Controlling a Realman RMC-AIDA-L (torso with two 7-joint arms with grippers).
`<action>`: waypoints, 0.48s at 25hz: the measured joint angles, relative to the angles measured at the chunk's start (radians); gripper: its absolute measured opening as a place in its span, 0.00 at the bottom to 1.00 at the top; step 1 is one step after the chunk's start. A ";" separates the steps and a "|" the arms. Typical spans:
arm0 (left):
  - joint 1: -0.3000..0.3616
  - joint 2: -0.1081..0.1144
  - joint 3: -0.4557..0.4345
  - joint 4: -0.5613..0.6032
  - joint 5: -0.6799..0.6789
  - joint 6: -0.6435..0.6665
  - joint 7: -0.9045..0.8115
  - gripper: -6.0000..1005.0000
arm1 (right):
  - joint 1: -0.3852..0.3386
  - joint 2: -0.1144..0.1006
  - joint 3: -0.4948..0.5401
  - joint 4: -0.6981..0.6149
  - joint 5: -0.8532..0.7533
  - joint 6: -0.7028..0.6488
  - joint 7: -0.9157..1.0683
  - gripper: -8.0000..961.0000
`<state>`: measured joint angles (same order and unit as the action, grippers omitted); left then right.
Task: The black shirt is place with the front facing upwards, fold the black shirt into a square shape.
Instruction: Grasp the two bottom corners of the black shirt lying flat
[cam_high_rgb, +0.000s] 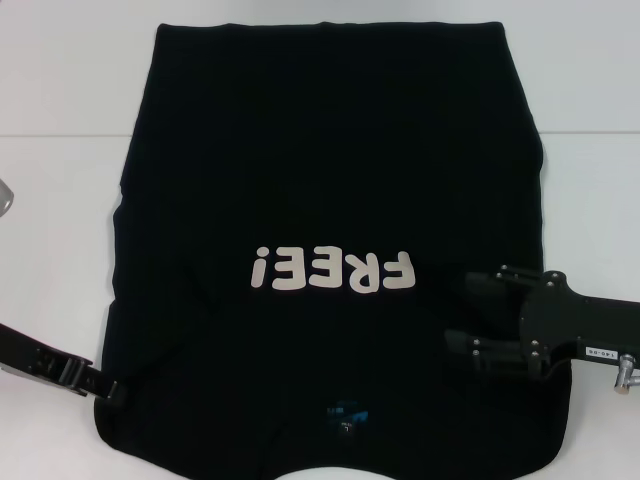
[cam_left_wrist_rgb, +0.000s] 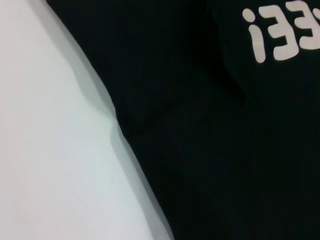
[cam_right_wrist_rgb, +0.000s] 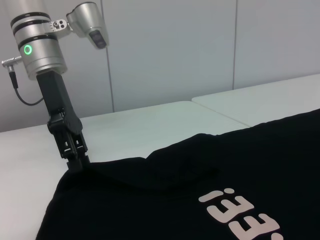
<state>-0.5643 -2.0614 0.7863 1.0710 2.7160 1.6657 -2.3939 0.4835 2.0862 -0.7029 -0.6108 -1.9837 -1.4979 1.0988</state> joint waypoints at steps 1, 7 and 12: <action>0.000 -0.001 0.000 -0.001 0.001 -0.001 0.001 0.73 | 0.000 0.000 0.000 0.000 0.000 -0.001 0.000 0.87; 0.000 -0.006 0.000 -0.005 0.003 0.004 0.012 0.58 | -0.002 0.000 0.000 -0.003 0.000 -0.006 0.001 0.87; 0.002 -0.011 -0.003 0.003 0.004 0.002 0.012 0.37 | -0.001 0.000 0.000 -0.004 -0.001 -0.010 0.001 0.87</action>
<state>-0.5620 -2.0722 0.7834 1.0745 2.7196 1.6678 -2.3815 0.4827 2.0862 -0.7025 -0.6147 -1.9850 -1.5076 1.0999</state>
